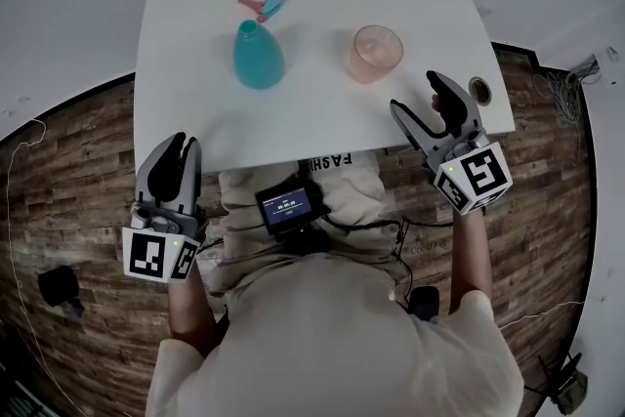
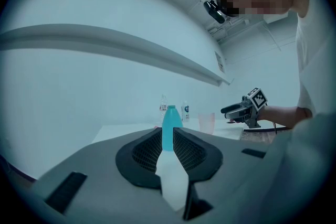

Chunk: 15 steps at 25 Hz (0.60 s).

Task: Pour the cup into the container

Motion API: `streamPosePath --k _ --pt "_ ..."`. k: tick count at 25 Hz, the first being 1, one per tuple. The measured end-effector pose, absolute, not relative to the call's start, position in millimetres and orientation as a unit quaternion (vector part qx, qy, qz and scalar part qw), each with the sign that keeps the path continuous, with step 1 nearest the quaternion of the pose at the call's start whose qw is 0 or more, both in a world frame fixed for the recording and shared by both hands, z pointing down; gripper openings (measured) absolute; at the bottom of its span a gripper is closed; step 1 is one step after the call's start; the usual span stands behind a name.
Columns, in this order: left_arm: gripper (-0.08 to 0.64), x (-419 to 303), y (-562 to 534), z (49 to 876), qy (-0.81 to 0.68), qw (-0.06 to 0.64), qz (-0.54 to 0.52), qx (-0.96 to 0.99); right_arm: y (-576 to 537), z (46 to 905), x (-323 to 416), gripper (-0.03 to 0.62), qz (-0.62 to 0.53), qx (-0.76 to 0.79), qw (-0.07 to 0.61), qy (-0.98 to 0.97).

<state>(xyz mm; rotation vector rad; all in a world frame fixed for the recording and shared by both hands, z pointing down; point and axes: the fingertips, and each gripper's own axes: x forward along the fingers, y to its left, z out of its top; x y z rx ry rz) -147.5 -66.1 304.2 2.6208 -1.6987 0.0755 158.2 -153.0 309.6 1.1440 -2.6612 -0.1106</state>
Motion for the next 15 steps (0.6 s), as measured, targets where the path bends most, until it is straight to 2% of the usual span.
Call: streamPosePath --k 15 --pt "0.058 -150.5 -74.5 306.1 -0.544 0.009 0.026 0.839 -165.5 306.2 150.2 0.301 -0.035 0.358 0.127 -0.924"
